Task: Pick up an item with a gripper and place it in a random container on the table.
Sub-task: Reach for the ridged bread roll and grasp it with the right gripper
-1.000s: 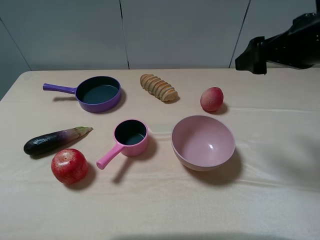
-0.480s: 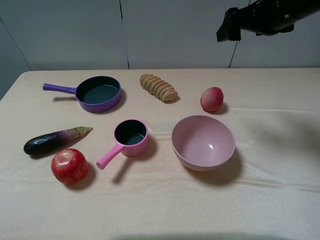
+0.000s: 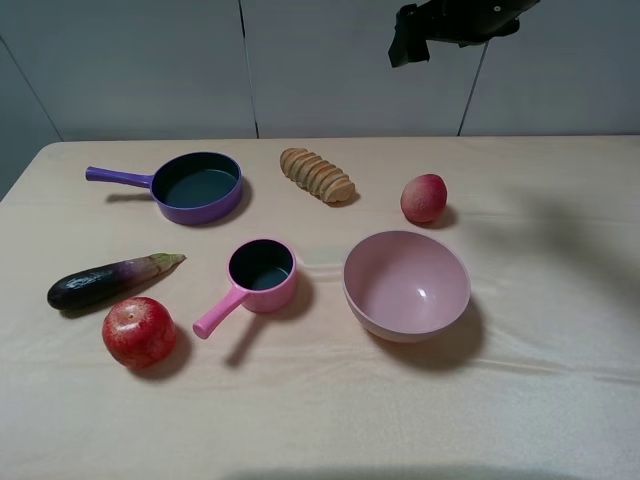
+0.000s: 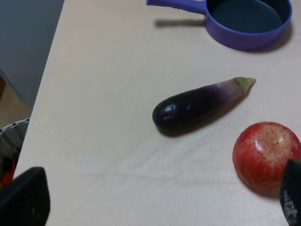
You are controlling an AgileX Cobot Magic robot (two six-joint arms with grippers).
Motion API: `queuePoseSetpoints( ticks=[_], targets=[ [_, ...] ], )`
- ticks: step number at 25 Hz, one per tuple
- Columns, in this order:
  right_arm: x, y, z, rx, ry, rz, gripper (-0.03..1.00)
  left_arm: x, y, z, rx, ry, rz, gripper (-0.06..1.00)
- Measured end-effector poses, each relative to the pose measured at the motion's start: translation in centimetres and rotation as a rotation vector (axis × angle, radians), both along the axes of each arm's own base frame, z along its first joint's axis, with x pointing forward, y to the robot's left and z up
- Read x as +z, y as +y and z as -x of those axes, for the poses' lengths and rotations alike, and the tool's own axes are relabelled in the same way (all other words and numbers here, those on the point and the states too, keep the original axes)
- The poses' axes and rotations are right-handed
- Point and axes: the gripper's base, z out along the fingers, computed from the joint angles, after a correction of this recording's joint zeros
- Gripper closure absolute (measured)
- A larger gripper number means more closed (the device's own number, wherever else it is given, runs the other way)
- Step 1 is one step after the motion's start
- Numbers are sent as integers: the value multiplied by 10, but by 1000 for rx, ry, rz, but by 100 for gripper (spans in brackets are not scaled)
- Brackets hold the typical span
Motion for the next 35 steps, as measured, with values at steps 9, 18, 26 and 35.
queuePoseSetpoints(
  ticks=[9, 18, 26, 35],
  targets=[
    [-16, 45, -37, 119, -15, 68, 27, 0, 0, 0, 0, 0, 0, -5],
    [-49, 83, -50, 226, -9, 120, 27, 0, 0, 0, 0, 0, 0, -5],
    [-73, 103, -47, 272, 21, 139, 27, 0, 0, 0, 0, 0, 0, -5],
    [-101, 108, -52, 285, 46, 133, 27, 0, 0, 0, 0, 0, 0, -5]
  ],
)
